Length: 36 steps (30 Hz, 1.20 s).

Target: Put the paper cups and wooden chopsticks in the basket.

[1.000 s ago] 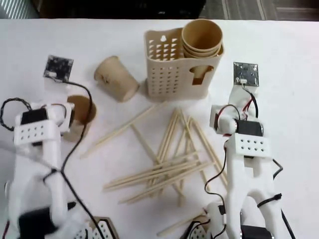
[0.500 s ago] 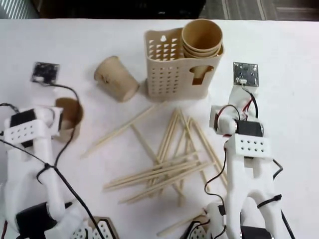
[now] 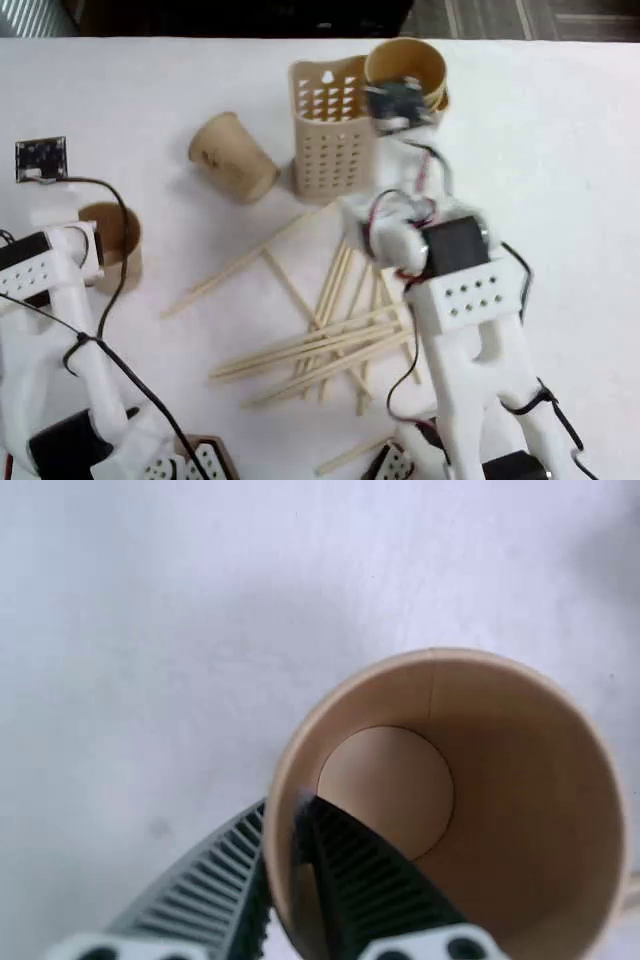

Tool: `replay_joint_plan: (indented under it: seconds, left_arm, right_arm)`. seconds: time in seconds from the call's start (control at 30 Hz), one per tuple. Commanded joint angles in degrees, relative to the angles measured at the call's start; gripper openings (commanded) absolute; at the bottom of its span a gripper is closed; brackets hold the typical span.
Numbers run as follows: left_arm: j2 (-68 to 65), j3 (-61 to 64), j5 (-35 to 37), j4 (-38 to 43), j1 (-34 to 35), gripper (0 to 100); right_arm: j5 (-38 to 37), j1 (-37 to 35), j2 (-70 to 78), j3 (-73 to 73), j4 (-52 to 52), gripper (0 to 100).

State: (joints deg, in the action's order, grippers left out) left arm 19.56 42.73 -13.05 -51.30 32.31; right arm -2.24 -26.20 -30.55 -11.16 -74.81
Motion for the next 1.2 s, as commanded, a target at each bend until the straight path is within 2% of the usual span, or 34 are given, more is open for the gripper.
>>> replay_joint_plan:
  seconds: [0.0, 0.17, 0.33, 0.63, 0.73, 0.93, 1.17]
  left_arm:
    - [0.2, 0.1, 1.1, 0.2, -1.5, 2]
    - [0.2, 4.3, 1.1, 5.3, -2.2, 2]
    - [0.2, 5.1, 1.1, 6.0, -2.3, 2]
    - [0.2, 5.3, 1.1, 6.2, -2.2, 2]
    - [0.2, 5.3, 1.1, 6.2, -2.2, 2]
    - [0.2, 5.3, 1.1, 6.2, -2.2, 2]
    - [0.2, 5.4, 1.1, 6.0, -2.2, 2]
  right_arm:
    - [-0.1, -8.1, 5.1, 12.6, -0.5, 18.0]
    - [-0.1, -13.1, 22.8, 30.5, -1.7, 18.0]
    - [-0.1, -16.0, 41.5, 53.5, -5.4, 18.0]
    - [-0.4, -16.2, 71.7, 86.7, -8.7, 18.4]
    - [-0.5, -16.0, 78.5, 92.2, -8.7, 21.9]
    - [-1.1, -16.0, 86.9, 93.5, -9.7, 38.2]
    - [-5.8, -14.4, 92.5, 93.8, -9.6, 38.9]
